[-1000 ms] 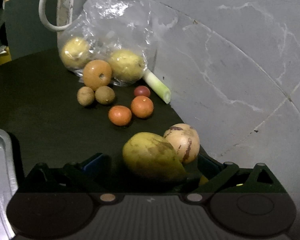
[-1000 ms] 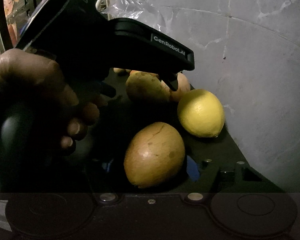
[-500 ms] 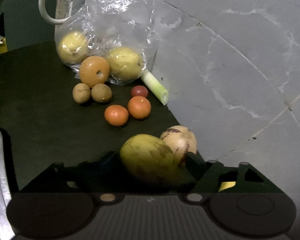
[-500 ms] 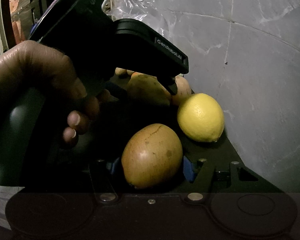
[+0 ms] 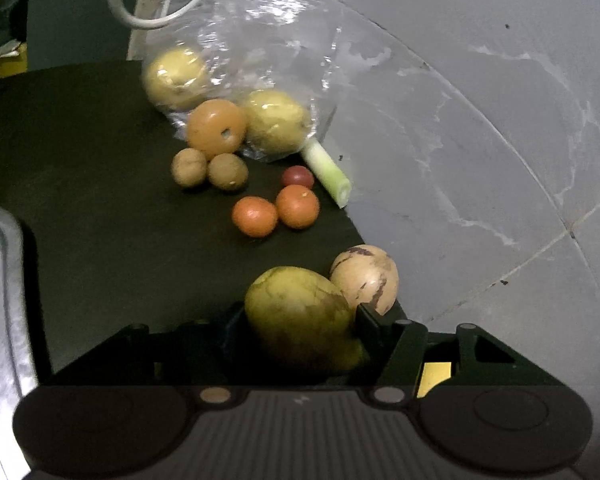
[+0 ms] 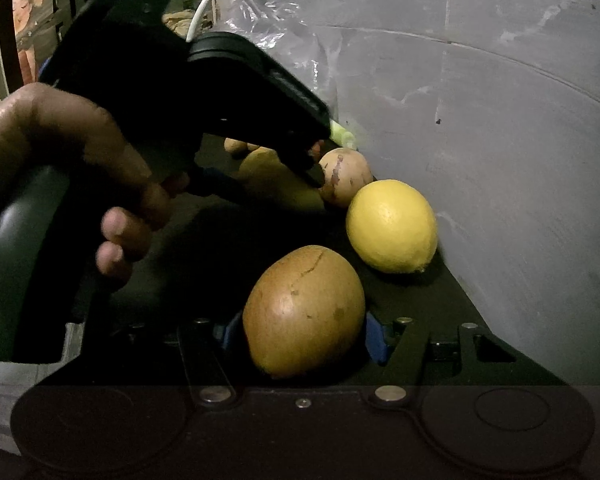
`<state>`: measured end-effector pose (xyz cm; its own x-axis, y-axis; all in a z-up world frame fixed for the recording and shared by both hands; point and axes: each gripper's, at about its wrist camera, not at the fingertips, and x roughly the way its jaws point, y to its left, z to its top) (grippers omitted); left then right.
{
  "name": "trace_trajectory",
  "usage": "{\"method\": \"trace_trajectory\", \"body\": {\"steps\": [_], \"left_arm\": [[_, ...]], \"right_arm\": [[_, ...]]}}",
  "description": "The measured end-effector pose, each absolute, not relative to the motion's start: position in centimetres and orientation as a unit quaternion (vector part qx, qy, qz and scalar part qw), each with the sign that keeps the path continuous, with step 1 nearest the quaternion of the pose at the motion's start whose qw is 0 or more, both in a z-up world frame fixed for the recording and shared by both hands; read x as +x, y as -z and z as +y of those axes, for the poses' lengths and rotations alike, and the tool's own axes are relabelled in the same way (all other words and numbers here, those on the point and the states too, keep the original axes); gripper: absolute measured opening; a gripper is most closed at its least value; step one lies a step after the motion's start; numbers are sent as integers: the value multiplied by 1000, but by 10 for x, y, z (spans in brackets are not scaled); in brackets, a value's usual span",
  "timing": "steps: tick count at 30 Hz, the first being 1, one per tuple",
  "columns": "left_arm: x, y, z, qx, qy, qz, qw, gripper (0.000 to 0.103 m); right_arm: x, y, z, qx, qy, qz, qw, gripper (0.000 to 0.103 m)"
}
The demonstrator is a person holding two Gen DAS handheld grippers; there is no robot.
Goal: Organize fruits
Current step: 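Grasp the green-yellow pear with the left tool while the right tool grasps the brown pear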
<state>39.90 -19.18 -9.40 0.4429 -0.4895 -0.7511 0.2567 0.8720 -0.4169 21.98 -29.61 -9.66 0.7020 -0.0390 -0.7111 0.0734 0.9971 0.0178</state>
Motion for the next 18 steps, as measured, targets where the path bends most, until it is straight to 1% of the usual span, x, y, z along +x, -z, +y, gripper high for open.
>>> {"method": "trace_trajectory", "body": {"steps": [18], "left_arm": [[351, 82, -141, -135, 224, 492, 830, 58]], "right_arm": [[205, 87, -282, 48, 49, 383, 921, 60]]}}
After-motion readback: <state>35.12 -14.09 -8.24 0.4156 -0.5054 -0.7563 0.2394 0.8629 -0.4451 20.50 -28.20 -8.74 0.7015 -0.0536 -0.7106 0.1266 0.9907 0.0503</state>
